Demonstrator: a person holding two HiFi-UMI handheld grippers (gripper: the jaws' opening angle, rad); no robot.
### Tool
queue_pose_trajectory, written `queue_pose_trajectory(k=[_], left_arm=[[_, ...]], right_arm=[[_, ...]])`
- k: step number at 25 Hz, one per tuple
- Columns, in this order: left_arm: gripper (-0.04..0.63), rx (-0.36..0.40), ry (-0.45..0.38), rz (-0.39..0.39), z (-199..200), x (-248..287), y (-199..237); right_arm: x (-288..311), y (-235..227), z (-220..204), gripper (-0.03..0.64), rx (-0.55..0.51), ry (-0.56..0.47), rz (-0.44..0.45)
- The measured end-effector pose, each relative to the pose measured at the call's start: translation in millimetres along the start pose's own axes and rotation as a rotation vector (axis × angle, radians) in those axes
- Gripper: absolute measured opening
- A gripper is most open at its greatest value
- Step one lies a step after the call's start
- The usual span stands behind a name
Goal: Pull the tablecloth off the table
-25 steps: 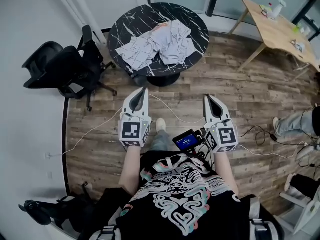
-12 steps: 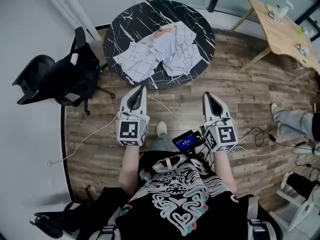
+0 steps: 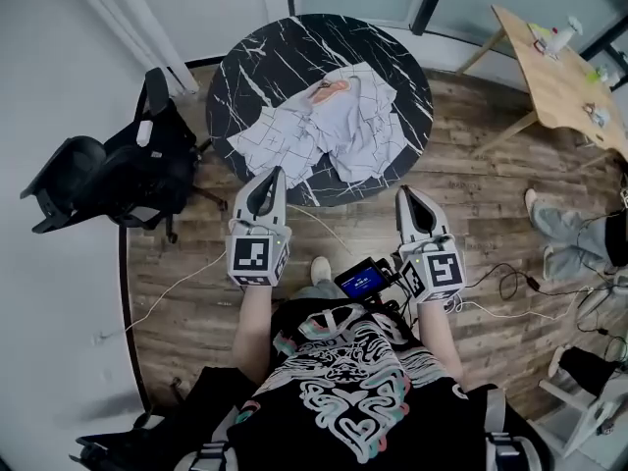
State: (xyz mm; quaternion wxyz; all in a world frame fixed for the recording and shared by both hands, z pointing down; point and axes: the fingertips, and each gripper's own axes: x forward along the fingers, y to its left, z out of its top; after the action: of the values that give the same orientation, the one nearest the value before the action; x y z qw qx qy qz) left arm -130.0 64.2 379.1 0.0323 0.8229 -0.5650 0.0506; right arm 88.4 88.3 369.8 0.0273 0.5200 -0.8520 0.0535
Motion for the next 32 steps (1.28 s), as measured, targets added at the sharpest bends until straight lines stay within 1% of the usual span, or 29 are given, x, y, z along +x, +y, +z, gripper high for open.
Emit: queue_pose_trajectory(k=[3, 5, 8, 12, 17, 24, 32], left_arm=[[0.014, -0.005, -0.01, 0.005, 4, 16, 17], [0.014, -0.015, -0.016, 0.004, 5, 22, 24], [0.014, -0.023, -0.019, -0.004, 5, 31, 28], [0.014, -0.014, -0.021, -0.023, 9, 40, 27], [0.014, -0.002, -0.028, -0.039, 13, 45, 25], [0.014, 0.009, -0.03, -0.044, 17, 59, 28], [0.014, 0.033, -0.026, -0.046, 20, 78, 29]], right_arm=[[14, -1, 10, 0.031, -0.053, -0.021, -0.007], [20, -4, 11, 0.031, -0.061, -0.017, -0.022], [24, -7, 10, 0.031, -0.069, -0.009, -0.047], [26, -9, 12, 0.031, -0.104, -0.01, -0.06], [26, -14, 12, 0.031, -0.105, -0.005, -0.082], [38, -18, 13, 0.031, -0.11, -0.008, -0.079], [51, -42, 12, 0.031, -0.096, -0.001, -0.118]])
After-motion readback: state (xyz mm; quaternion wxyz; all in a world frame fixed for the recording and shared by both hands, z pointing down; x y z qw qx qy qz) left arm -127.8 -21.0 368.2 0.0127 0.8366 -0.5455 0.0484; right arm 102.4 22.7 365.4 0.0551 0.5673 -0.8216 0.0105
